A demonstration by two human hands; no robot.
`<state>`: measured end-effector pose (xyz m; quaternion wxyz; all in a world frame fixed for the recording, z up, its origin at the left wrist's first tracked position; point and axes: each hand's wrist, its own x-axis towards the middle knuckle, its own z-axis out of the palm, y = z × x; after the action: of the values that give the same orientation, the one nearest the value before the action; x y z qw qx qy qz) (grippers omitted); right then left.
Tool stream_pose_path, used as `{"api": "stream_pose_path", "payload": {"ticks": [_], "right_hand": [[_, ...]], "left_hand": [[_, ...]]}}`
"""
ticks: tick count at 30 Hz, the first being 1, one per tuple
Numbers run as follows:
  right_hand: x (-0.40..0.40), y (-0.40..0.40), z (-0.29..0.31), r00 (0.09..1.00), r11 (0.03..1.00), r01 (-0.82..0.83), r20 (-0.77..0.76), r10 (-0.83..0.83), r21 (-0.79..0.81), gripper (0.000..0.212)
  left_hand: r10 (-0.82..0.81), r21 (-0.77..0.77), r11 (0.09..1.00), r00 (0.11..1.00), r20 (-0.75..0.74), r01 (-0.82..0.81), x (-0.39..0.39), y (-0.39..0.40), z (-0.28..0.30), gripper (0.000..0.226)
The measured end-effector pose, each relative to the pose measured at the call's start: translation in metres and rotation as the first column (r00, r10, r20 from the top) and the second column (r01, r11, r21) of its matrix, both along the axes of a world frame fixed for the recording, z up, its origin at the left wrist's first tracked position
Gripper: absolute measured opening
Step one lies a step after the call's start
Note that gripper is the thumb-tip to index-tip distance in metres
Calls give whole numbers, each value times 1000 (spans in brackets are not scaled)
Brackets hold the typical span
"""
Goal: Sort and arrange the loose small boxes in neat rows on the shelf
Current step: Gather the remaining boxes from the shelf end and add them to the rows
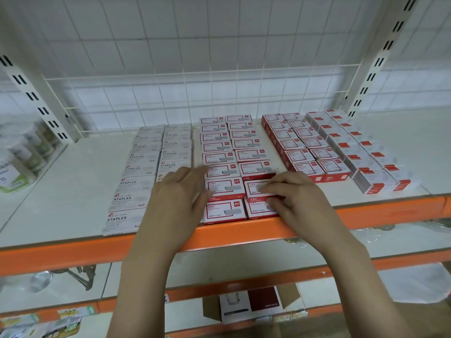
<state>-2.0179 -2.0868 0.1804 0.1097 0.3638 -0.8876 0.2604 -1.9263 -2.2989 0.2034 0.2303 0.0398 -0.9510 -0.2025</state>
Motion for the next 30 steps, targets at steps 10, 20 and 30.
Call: {"api": "stream_pose_path", "payload": {"ticks": [10,20,30], "right_hand": [[-1,-8,9,997,996,60,52,-63,61,33],[2,94,18,944,944,329,-18,-329,4,35],[-7,269,22,840,841,539,-37,-541,-42,31]], "left_hand": [[-50,-23,998,996,74,52,-13,12,10,42],[-244,-59,965,957,155,256,-63,94,25,44],[-444,-53,891,890,108,451,-111,258,25,42]]}}
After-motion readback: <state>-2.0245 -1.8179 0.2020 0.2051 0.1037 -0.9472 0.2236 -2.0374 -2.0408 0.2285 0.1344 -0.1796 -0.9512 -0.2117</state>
